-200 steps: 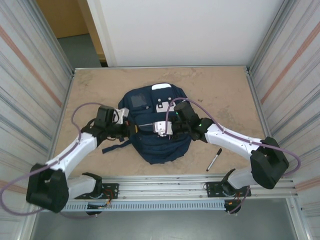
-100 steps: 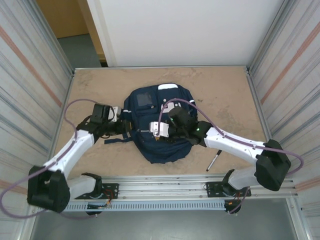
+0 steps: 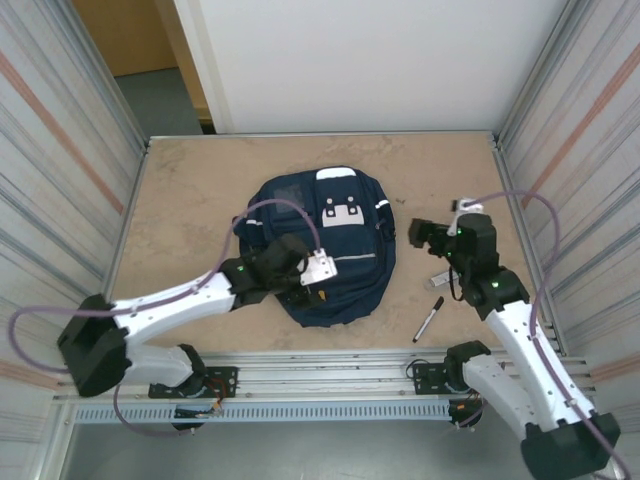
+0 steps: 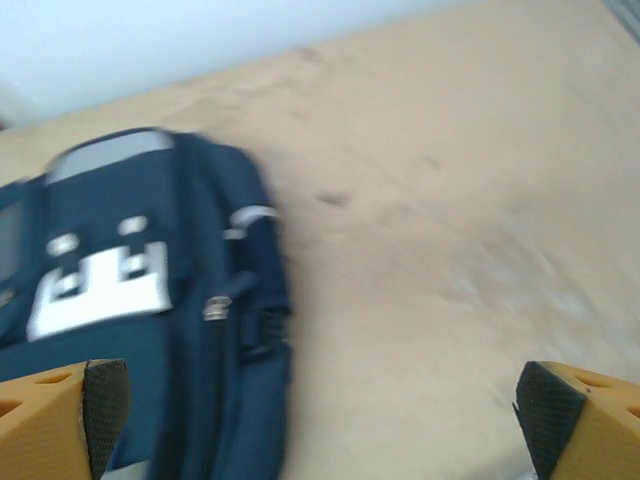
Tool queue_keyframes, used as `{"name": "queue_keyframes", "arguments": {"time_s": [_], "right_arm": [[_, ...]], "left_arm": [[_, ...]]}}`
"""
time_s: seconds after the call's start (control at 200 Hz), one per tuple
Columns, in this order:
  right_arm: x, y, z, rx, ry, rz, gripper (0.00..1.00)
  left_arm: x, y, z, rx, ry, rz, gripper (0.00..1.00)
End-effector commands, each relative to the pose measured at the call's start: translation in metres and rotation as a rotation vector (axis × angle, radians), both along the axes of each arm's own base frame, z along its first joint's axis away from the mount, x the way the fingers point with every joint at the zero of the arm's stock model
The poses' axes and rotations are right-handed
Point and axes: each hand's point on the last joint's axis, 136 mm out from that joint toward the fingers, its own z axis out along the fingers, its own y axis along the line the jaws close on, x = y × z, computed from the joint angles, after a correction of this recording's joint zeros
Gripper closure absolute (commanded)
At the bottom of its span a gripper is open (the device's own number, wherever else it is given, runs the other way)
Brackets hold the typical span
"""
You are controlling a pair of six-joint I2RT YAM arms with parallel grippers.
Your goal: Pack books, pencil case, and school supplies into a backpack
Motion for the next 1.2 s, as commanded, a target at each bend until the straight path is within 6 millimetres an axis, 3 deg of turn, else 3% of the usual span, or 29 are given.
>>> {"name": "queue_keyframes", "arguments": {"time_s": [0.0,0.045,0.12,0.251,0.361,0.496,0.631,0.867,1.007,1.198], "right_arm": [[-0.028,-0.027,-0.068,0.279,0.273,-0.262,0.0],[-0.038,-0.04,-0.089,0.335,0.367,-0.375,0.0],[-0.056,-0.055,-0.119,0.365,0.529,-0.531,0.0],[-0.061,-0.06,-0.152,0.288,0.736,-0.558,0.01],[-0.058,-0.068,-0.167,0.216,0.807,-0.581,0.03],[-0.048,-0.071,-0.165,0.174,0.756,-0.591,0.04],[-0.03,-0.066,-0.164,0.146,0.715,-0.581,0.08],[-0.015,-0.05,-0.178,0.147,0.785,-0.551,0.02],[-0.014,-0.049,-0.192,0.136,0.815,-0.546,0.17],[0.001,-0.033,-0.176,0.055,0.724,-0.468,0.39]], "left_arm": [[0.027,0.002,0.001,0.16,-0.123,-0.025,0.16],[0.036,0.004,-0.004,0.206,-0.133,0.006,0.2],[0.049,0.003,-0.004,0.243,-0.137,0.07,0.35],[0.045,-0.012,-0.003,0.198,-0.078,0.048,0.66],[0.048,-0.015,-0.001,0.174,-0.089,0.054,0.82],[0.058,-0.01,0.002,0.157,-0.085,0.091,0.98],[0.069,-0.008,0.016,0.12,-0.091,0.126,1.0],[0.076,-0.005,0.033,0.097,-0.116,0.13,1.0],[0.074,-0.004,0.051,0.037,-0.097,0.156,1.0],[0.079,0.009,0.086,-0.203,0.004,0.263,1.0]]}}
